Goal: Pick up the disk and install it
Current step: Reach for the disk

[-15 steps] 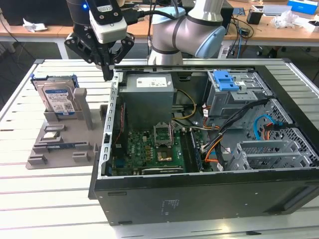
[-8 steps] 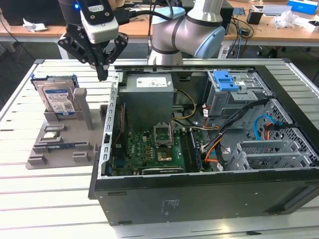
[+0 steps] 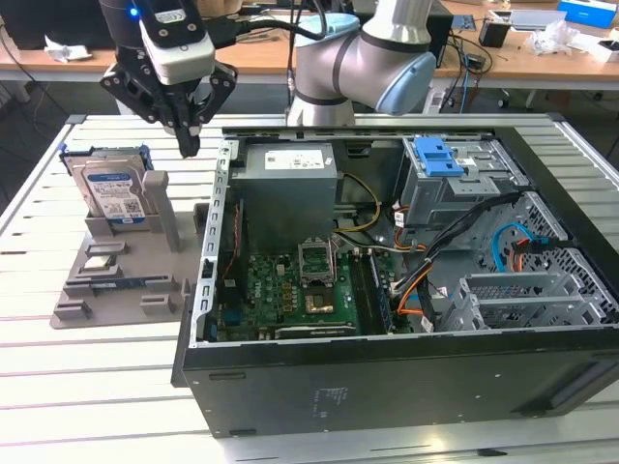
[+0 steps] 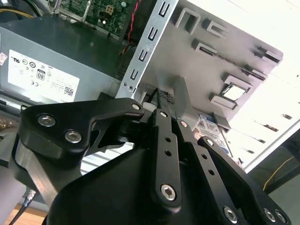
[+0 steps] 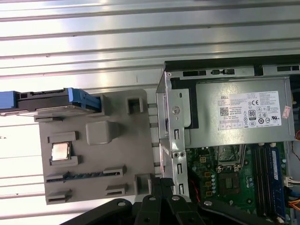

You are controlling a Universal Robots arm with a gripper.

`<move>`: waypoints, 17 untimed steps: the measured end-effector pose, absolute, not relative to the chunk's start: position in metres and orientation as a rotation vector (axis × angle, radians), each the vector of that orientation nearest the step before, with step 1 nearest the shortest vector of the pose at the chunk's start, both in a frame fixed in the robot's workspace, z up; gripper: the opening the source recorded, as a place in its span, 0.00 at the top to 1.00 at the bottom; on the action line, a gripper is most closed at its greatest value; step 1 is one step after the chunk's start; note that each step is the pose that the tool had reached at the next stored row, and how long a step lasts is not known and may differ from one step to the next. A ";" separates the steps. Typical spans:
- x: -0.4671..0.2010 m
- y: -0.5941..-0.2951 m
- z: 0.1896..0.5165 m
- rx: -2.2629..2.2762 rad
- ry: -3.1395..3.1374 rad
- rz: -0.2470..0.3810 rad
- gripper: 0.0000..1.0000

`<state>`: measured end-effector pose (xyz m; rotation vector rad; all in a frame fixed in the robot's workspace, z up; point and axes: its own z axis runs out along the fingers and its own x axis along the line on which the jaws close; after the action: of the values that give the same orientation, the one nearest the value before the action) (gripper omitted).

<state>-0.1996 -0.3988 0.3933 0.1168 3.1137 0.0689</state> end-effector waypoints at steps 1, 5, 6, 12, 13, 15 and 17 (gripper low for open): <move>-0.201 -0.399 0.393 0.117 3.114 0.069 0.90; -0.206 -0.399 0.393 0.117 3.114 0.069 0.90; -0.207 -0.399 0.393 0.117 3.114 0.069 0.90; -0.215 -0.399 0.393 0.117 3.114 0.069 0.90; -0.216 -0.399 0.393 0.117 3.114 0.069 0.90; -0.219 -0.399 0.393 0.117 3.114 0.069 0.90; -0.221 -0.399 0.393 0.117 3.114 0.069 0.90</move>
<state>-0.2213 -0.3989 0.3933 0.1165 3.1137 0.0688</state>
